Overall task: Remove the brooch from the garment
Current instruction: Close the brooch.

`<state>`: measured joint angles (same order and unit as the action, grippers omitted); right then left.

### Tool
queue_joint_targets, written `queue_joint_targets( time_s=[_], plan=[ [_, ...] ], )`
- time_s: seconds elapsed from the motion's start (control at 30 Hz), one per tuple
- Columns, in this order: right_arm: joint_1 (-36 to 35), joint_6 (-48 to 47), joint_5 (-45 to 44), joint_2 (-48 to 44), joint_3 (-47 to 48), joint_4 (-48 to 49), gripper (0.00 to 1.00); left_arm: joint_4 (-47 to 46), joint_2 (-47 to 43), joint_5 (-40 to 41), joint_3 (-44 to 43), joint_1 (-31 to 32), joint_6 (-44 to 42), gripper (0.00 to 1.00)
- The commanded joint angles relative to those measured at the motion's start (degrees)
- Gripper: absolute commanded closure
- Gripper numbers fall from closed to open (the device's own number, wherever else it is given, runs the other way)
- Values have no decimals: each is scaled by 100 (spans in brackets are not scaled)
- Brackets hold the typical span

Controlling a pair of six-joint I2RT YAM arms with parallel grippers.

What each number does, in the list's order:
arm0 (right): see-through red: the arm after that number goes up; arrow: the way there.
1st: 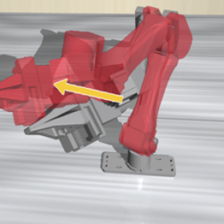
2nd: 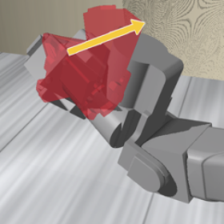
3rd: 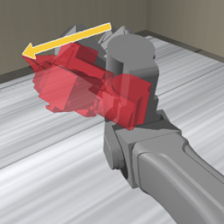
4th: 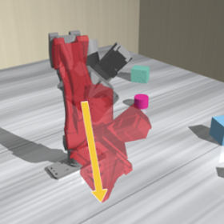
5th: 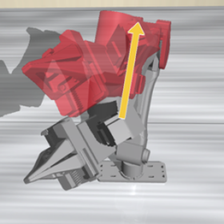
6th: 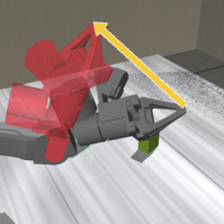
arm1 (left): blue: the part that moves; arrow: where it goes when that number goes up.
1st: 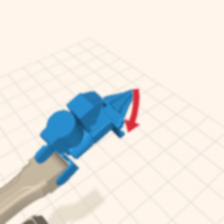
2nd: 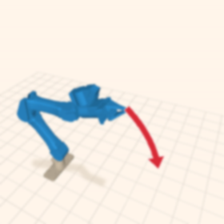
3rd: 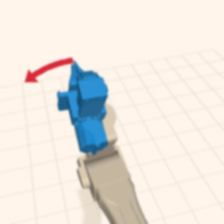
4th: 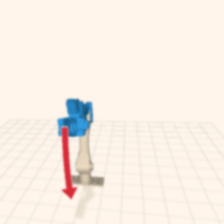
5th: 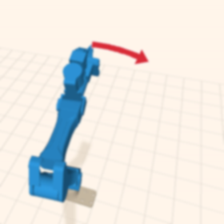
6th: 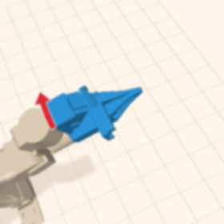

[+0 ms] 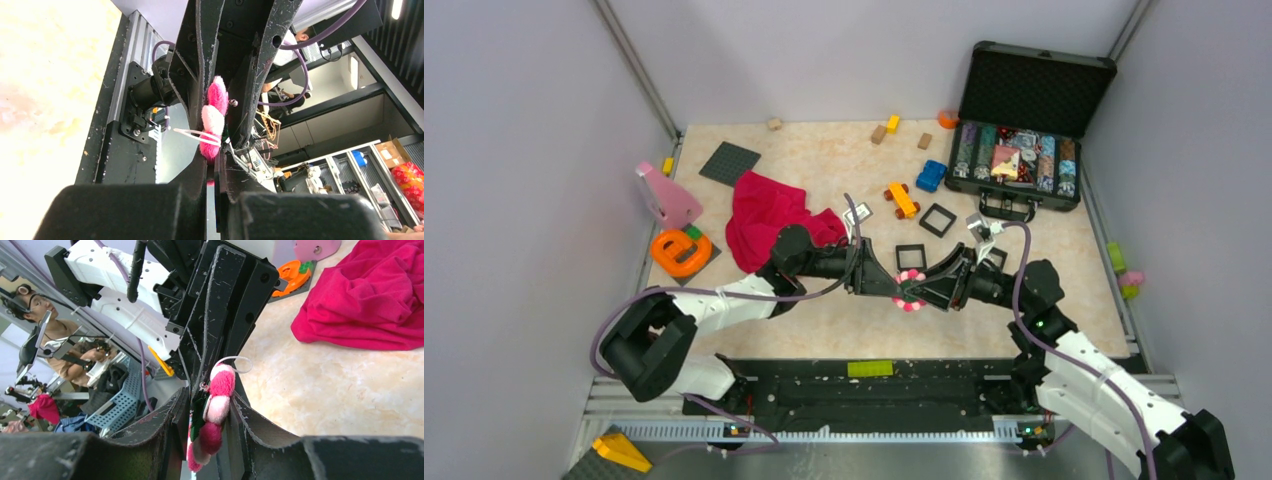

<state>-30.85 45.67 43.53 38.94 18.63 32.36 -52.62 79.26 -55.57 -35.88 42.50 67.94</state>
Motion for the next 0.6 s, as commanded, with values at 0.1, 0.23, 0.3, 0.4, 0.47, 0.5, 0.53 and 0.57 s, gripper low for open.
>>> queue_joint_targets(
  time_s=[0.1, 0.23, 0.3, 0.4, 0.47, 0.5, 0.53, 0.57],
  plan=[
    [35, -149, -367, -177, 61, -165, 68, 269, -323, 257, -124, 13, -364, 100],
    [35, -252, -560, -273, 97, -418, 69, 387, -401, 369, -112, 13, -449, 100],
    [30, -309, -626, -325, 118, -554, 69, 451, -456, 448, -97, 13, -493, 100],
    [35, -412, -766, -415, 161, -794, 69, 602, -544, 602, -74, 13, -590, 100],
    [35, -447, -832, -454, 172, -882, 69, 630, -573, 664, -69, 13, -623, 100],
    [35, -449, -849, -457, 175, -896, 69, 630, -581, 684, -69, 13, -624, 100],
    [35, -460, -861, -447, 181, -912, 69, 627, -579, 701, -59, 13, -624, 100],
    [35, -462, -868, -440, 184, -916, 69, 622, -584, 709, -46, 13, -624, 100]
  ],
)
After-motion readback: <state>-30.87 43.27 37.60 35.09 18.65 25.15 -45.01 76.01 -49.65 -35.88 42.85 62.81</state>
